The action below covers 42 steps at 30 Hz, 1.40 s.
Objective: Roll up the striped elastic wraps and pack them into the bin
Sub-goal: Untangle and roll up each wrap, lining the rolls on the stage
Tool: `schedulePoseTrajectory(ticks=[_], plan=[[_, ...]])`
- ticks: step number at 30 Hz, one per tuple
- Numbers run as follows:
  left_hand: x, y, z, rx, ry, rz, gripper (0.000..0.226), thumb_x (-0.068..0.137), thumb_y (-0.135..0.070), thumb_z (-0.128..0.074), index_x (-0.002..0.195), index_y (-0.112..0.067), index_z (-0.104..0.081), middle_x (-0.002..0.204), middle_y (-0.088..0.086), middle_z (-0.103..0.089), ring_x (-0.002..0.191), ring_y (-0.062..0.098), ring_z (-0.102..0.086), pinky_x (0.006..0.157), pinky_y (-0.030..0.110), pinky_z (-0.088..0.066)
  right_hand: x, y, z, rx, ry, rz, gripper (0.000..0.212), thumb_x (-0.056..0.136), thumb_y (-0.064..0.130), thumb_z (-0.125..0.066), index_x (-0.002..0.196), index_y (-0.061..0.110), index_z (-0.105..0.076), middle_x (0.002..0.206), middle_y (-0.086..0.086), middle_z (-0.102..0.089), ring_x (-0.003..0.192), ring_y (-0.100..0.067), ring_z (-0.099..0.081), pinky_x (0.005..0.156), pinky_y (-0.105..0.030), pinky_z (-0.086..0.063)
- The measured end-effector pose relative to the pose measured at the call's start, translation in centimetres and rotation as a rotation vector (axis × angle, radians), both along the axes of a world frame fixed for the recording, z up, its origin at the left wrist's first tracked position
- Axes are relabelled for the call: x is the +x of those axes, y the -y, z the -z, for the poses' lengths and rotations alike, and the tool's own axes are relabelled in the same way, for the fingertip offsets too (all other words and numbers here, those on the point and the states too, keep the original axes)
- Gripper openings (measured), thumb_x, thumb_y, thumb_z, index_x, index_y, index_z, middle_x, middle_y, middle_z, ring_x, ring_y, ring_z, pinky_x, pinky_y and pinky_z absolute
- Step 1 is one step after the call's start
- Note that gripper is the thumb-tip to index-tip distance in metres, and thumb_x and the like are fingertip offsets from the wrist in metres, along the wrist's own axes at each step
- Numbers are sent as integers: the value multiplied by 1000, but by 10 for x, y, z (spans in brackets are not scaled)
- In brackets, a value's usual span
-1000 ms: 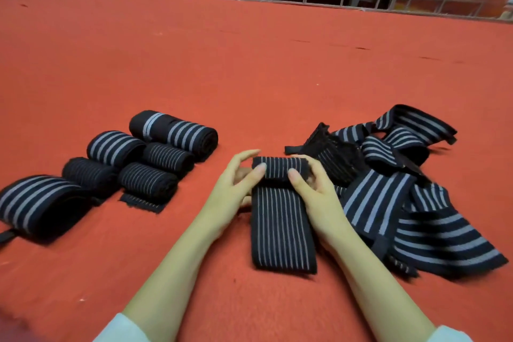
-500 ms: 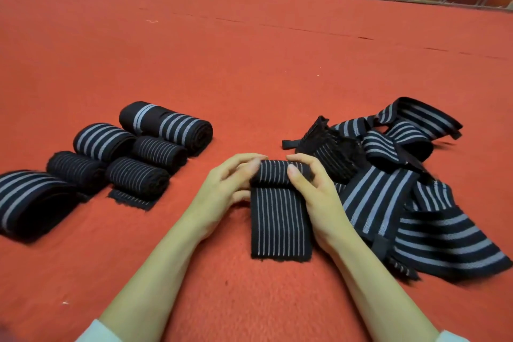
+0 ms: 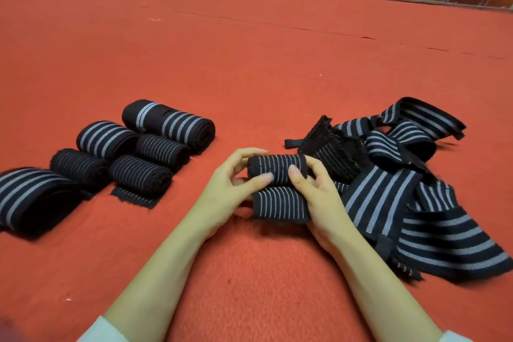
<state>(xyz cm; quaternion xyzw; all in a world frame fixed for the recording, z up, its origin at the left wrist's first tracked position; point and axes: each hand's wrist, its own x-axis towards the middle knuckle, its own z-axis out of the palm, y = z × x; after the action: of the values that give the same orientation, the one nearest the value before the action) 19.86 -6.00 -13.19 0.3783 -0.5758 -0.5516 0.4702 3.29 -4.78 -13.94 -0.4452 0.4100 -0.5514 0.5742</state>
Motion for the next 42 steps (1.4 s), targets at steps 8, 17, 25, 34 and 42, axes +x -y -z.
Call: schedulePoseTrajectory(ticks=[8, 17, 25, 34, 42], plan=[[2, 4, 1, 100, -127, -21, 27, 80, -19, -65, 106, -13, -68, 103, 3, -67, 92, 10, -64, 71, 20, -52, 1, 1, 1, -36, 40, -10, 32, 83, 32, -70, 113, 25, -60, 109, -7, -57, 96, -17, -60, 83, -38, -51], [11, -5, -8, 158, -209, -32, 47, 83, -16, -64, 128, -21, -55, 122, 8, -62, 107, 19, -65, 82, 38, -57, 2, -5, -5, -54, 61, -29, 39, 76, 12, -66, 114, 17, -62, 115, -10, -60, 101, -16, -64, 81, -36, -56], [62, -43, -22, 126, -13, -74, 42, 82, -6, -71, 119, -20, -57, 116, 14, -66, 103, 23, -68, 88, 36, -56, 38, -36, -19, -83, -34, -135, 33, 86, -11, -56, 104, 17, -60, 98, 8, -66, 84, -7, -66, 82, -31, -54], [191, -83, -25, -56, 525, -185, 44, 80, -2, -73, 110, -31, -58, 118, 1, -62, 102, 6, -63, 85, 13, -49, 146, -60, -6, -159, -337, -341, 44, 84, -7, -62, 110, 25, -49, 107, 4, -54, 65, -2, -56, 64, -18, -47], [210, -64, -3, -368, 1149, -300, 58, 77, -9, -75, 131, -14, -53, 127, 4, -52, 117, 20, -51, 97, 27, -39, 190, -51, 5, -322, -831, -153, 43, 78, 14, -73, 116, 18, -54, 110, 8, -54, 94, -11, -57, 83, -16, -45]])
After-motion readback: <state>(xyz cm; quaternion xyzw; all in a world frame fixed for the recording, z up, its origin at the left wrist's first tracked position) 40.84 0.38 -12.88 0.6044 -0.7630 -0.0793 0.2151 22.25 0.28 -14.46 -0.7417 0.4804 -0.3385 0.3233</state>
